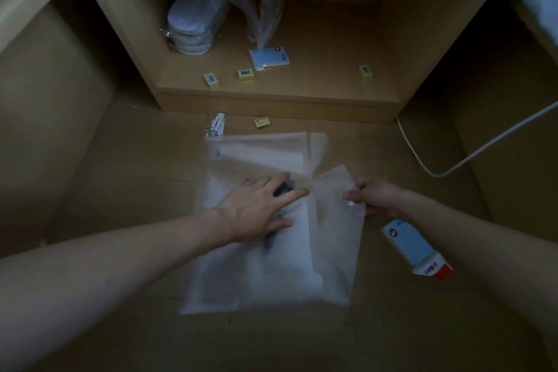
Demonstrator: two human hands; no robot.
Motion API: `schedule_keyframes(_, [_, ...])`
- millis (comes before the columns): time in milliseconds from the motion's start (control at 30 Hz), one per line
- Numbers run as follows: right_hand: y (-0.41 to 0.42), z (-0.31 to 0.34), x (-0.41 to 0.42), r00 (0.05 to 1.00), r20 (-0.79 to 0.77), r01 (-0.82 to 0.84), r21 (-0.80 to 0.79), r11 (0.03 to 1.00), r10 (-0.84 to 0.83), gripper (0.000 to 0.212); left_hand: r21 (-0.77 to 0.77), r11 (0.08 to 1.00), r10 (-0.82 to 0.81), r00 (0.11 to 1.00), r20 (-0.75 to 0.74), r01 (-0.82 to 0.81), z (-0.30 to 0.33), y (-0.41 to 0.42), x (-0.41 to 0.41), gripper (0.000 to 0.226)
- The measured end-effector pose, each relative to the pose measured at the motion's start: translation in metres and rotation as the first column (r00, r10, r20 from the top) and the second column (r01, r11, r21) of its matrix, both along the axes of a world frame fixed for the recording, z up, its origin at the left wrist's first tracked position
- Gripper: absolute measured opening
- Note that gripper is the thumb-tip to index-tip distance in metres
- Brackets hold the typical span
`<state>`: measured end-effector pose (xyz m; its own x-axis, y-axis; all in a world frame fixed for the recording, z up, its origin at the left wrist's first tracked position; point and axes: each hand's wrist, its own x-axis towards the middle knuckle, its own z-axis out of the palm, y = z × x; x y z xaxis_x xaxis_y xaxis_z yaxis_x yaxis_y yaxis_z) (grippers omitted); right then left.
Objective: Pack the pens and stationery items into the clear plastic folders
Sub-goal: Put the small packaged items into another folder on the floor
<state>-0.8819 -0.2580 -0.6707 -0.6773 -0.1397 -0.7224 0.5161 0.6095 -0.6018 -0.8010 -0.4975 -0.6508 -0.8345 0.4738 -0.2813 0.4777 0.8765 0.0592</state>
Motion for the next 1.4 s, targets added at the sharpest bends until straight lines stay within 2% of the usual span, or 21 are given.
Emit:
schedule_keyframes(100, [-0.008, 0.004, 0.005, 0.998, 0.001, 0.065, -0.091, 0.994, -0.065, 0.011, 0.042, 0.992, 0.114, 0.993, 0.041, -0.116, -0.001, -0.019, -0.004, 0.062])
schedule_keyframes(167, [-0.013, 0.007, 0.005, 0.995, 0.016, 0.103, -0.13, 0.986, -0.102, 0.002, 0.055, 0.965, 0.253, 0.966, 0.045, -0.256, -0.003, -0.038, -0.007, 0.062])
schedule_keyframes(200, [-0.014, 0.008, 0.005, 0.994, 0.015, 0.11, -0.133, 0.985, -0.109, 0.005, 0.07, 0.932, 0.353, 0.934, 0.052, -0.356, -0.004, -0.049, -0.007, 0.063])
schedule_keyframes(267, [-0.016, 0.009, 0.003, 0.993, 0.016, 0.118, -0.135, 0.984, -0.117, 0.008, 0.14, 0.791, 0.584, 0.803, 0.115, -0.595, -0.01, -0.069, -0.003, 0.066])
schedule_keyframes(333, [-0.018, 0.011, 0.002, 0.993, 0.022, 0.118, -0.144, 0.983, -0.117, 0.012, 0.237, 0.543, 0.774, 0.59, 0.231, -0.805, -0.017, -0.084, 0.004, 0.068])
schedule_keyframes(367, [-0.018, 0.011, 0.002, 0.993, 0.031, 0.12, -0.147, 0.982, -0.117, 0.015, 0.256, 0.418, 0.827, 0.481, 0.291, -0.872, -0.022, -0.093, 0.007, 0.068])
schedule_keyframes(400, [-0.017, 0.011, 0.001, 0.992, 0.044, 0.12, -0.148, 0.982, -0.115, 0.019, 0.244, 0.335, 0.849, 0.404, 0.341, -0.91, -0.027, -0.1, 0.01, 0.066])
schedule_keyframes(500, [-0.016, 0.008, 0.0, 0.993, 0.075, 0.099, -0.125, 0.987, -0.09, 0.032, 0.158, 0.285, 0.821, 0.325, 0.469, -0.946, -0.045, -0.116, 0.016, 0.047])
schedule_keyframes(567, [-0.018, 0.008, 0.001, 0.995, 0.062, 0.081, -0.117, 0.99, -0.074, 0.033, 0.178, 0.226, 0.789, 0.287, 0.543, -0.958, -0.054, -0.117, 0.017, 0.035])
schedule_keyframes(667, [-0.023, 0.015, 0.001, 0.997, -0.044, 0.053, -0.081, 0.995, -0.056, 0.028, 0.232, 0.032, 0.719, 0.184, 0.67, -0.972, -0.051, -0.107, 0.019, 0.012])
schedule_keyframes(733, [-0.026, 0.022, -0.001, 0.989, -0.145, 0.033, -0.049, 0.998, -0.04, 0.025, 0.224, -0.11, 0.629, 0.106, 0.77, -0.968, -0.049, -0.102, 0.022, 0.021])
schedule_keyframes(967, [-0.024, 0.041, -0.004, 0.933, -0.343, 0.08, -0.102, 0.992, -0.111, 0.02, 0.299, -0.322, 0.466, 0.125, 0.876, -0.898, -0.039, -0.089, 0.025, 0.018])
schedule_keyframes(1133, [-0.016, 0.066, -0.01, 0.902, -0.405, 0.08, -0.181, 0.98, -0.149, 0.016, 0.351, -0.438, 0.391, 0.176, 0.903, -0.828, -0.021, -0.082, 0.026, 0.014])
schedule_keyframes(1267, [-0.017, 0.093, -0.011, 0.877, -0.473, 0.001, -0.186, 0.982, -0.091, 0.015, 0.293, -0.487, 0.325, 0.141, 0.935, -0.823, -0.01, -0.075, 0.034, 0.012])
schedule_keyframes(1400, [-0.026, 0.116, -0.013, 0.864, -0.503, -0.032, -0.09, 0.995, -0.017, 0.015, 0.197, -0.538, 0.264, 0.058, 0.963, -0.82, 0.004, -0.06, 0.05, 0.01])
